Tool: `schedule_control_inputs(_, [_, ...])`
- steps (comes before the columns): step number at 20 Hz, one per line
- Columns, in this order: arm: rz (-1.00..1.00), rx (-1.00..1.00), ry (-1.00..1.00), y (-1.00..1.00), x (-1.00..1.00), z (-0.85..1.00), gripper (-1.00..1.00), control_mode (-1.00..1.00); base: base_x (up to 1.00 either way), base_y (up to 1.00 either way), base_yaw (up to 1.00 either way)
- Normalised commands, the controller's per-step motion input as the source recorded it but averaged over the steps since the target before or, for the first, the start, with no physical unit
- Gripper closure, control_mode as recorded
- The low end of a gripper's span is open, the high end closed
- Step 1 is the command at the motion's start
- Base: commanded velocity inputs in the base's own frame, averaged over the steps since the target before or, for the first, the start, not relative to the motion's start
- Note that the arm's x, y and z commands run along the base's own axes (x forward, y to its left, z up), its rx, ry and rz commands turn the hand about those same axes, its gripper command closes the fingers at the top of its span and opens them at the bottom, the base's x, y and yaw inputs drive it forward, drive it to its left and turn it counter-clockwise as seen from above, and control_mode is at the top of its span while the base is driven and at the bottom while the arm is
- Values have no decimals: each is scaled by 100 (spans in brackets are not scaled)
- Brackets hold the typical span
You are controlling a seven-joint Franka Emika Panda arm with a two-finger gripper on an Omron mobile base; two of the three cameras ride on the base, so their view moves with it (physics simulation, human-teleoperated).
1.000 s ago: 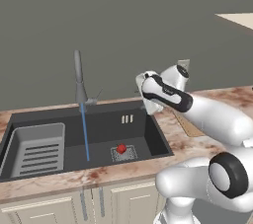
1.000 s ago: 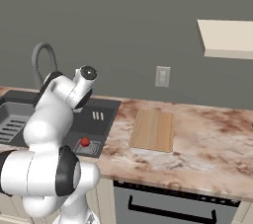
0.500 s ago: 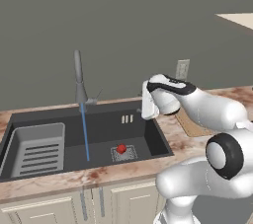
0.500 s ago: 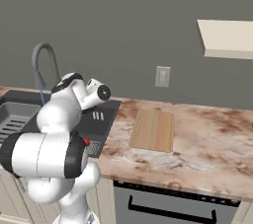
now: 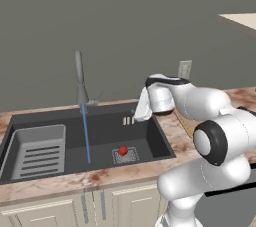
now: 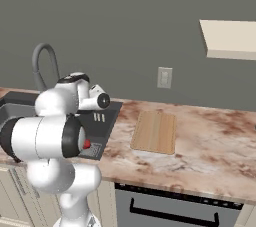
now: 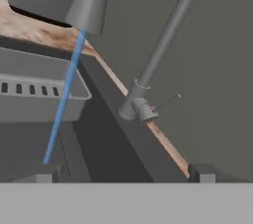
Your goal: Turn on the sink faucet. Then move the bell pepper from the counter to the sink. Turn off the sink. Move the vegetable from the sink to the pot next to the stove. Finally move the pot to the front left burner.
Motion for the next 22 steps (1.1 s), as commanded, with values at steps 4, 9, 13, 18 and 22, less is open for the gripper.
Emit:
schedule_control_inputs(4, [-3, 11, 6, 20, 13, 0, -100, -100, 0, 0, 0])
schedule_control_inputs(9, [0, 13, 5, 10, 23, 0, -100, -100, 0, 0, 0])
schedule_control_inputs(13, [1, 12, 1, 7, 29, 0, -100, -100, 0, 0, 0])
schedule_control_inputs(18, [3, 11, 3, 17, 37, 0, -100, -100, 0, 0, 0])
schedule_control_inputs(22, [1, 6, 4, 22, 33, 0, -100, -100, 0, 0, 0])
